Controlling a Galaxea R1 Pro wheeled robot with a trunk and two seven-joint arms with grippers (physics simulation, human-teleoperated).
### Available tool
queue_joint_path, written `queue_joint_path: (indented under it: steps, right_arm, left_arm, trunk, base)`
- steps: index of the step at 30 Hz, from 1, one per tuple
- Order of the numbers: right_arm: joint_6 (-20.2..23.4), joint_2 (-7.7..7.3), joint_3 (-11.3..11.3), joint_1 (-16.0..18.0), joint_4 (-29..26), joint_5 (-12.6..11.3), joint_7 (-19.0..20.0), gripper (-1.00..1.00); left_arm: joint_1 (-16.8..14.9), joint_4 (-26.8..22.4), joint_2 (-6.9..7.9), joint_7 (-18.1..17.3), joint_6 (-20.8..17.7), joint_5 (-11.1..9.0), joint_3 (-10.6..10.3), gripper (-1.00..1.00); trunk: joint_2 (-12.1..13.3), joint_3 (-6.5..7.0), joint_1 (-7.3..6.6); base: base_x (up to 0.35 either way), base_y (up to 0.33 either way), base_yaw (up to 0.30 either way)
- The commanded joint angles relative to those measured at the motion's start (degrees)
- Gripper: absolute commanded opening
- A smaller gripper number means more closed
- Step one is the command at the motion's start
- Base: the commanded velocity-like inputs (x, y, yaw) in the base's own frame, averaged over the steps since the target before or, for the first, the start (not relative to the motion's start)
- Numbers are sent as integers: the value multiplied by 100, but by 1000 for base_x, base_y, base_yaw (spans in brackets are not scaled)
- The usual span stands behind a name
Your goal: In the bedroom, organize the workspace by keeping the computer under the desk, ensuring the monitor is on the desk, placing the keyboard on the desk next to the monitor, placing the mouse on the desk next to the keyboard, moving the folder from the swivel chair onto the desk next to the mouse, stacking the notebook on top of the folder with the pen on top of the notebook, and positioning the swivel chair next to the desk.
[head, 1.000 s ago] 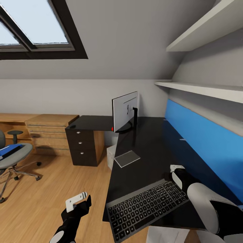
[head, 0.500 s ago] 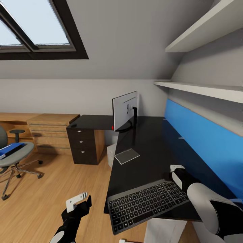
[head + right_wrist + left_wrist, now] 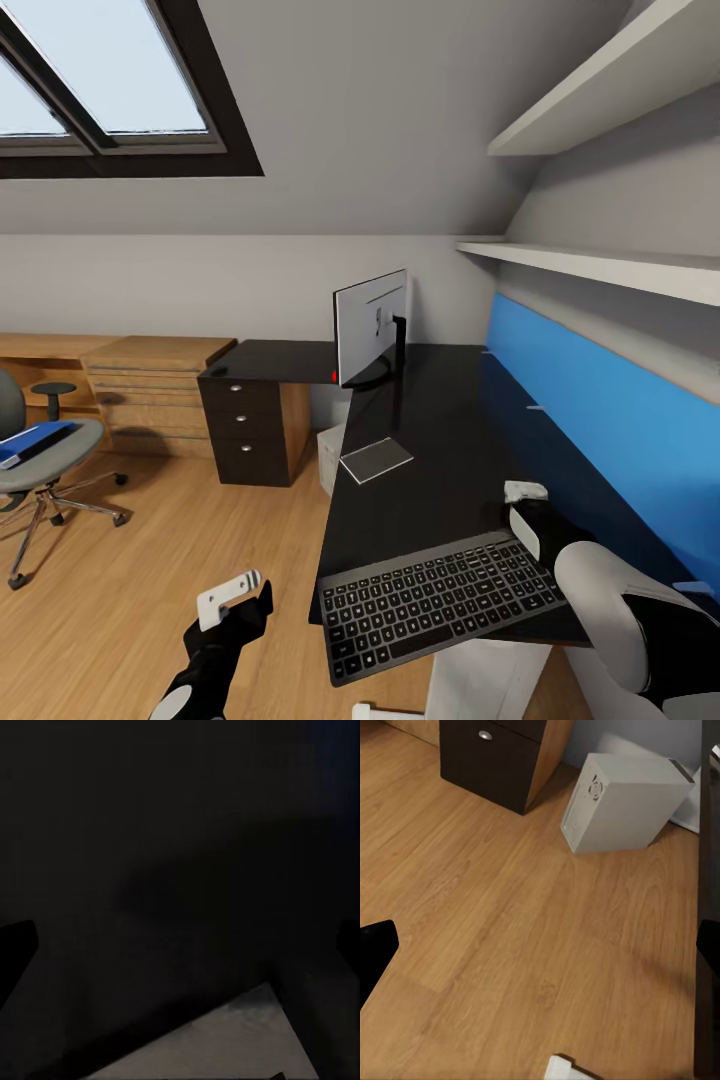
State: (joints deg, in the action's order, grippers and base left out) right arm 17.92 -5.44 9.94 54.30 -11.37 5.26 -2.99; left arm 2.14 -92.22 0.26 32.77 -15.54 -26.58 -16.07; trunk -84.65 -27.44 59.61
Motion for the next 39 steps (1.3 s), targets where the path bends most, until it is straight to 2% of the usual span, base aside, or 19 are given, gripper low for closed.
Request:
queue_joint_path:
  steps: [1, 7, 9, 17, 22, 25, 26, 27, 31, 32, 33, 34, 38, 39]
  right_arm:
    - [-97, 5, 48, 2, -7, 52, -1, 100]
    - [-983, 13, 45, -5, 2, 46, -13, 100]
    - [-1089, 17, 44, -6, 0, 39, -15, 100]
    - [-1254, 40, 47, -10, -92, 21, -24, 100]
    - [-1093, 233, 49, -161, -773, -46, -31, 100]
    - [-814, 330, 50, -411, -1325, -60, -33, 100]
    - [-168, 464, 46, -995, -2550, -75, -32, 100]
    - [227, 560, 45, -1373, -3309, -79, -30, 100]
    - [1014, 774, 44, -2107, -4751, -84, -28, 100]
    - [1380, 875, 43, -2391, -5324, -90, -26, 100]
    - [1554, 921, 43, -2507, -5563, -95, -24, 100]
    - [2005, 1047, 36, -2761, -6094, -115, -20, 100]
    - [2387, 1209, 29, -2945, -6436, -178, -17, 100]
    - [2556, 1315, 24, -3023, -6552, -246, -12, 100]
  left_arm:
    - [-2, -9, 2, 37, -18, -31, -8, 100]
    - [-3, -7, 0, 36, -19, -31, -10, 100]
    - [-3, -7, 0, 36, -16, -31, -10, 100]
    - [0, -7, 0, 36, -11, -30, -10, 100]
    - [-2, 1, 0, 36, -10, -29, -10, 100]
    - [-3, 1, 0, 35, -10, -30, -10, 100]
    - [-2, 4, 0, 31, -10, -29, -10, 100]
    - [-2, 4, 0, 29, -10, -27, -10, 100]
    - [-2, 3, 0, 28, -10, -24, -10, 100]
    - [-3, 3, 0, 28, -10, -24, -10, 100]
    - [-3, 3, 0, 28, -10, -23, -10, 100]
    - [-3, 2, 0, 28, -10, -23, -10, 100]
    - [-3, 2, 0, 28, -10, -23, -11, 100]
    - [-1, 2, 0, 28, -10, -23, -11, 100]
  trunk:
    - [-3, -5, 0]
    - [-3, -5, 0]
    - [-3, -5, 0]
    - [-3, -5, 0]
    - [-3, -5, 0]
    - [-3, -5, 0]
    - [-3, -5, 0]
    - [-3, -5, 0]
    - [-3, -5, 0]
    - [-3, -5, 0]
    - [-3, -5, 0]
    - [-3, -5, 0]
    - [-3, -5, 0]
    - [-3, -5, 0]
  base:
    - [0, 0, 0]
    - [0, 0, 0]
    - [0, 0, 0]
    - [0, 0, 0]
    - [0, 0, 0]
    - [0, 0, 0]
    - [0, 0, 0]
    - [0, 0, 0]
    - [0, 0, 0]
    - [0, 0, 0]
    - [0, 0, 0]
    - [0, 0, 0]
    - [0, 0, 0]
    - [0, 0, 0]
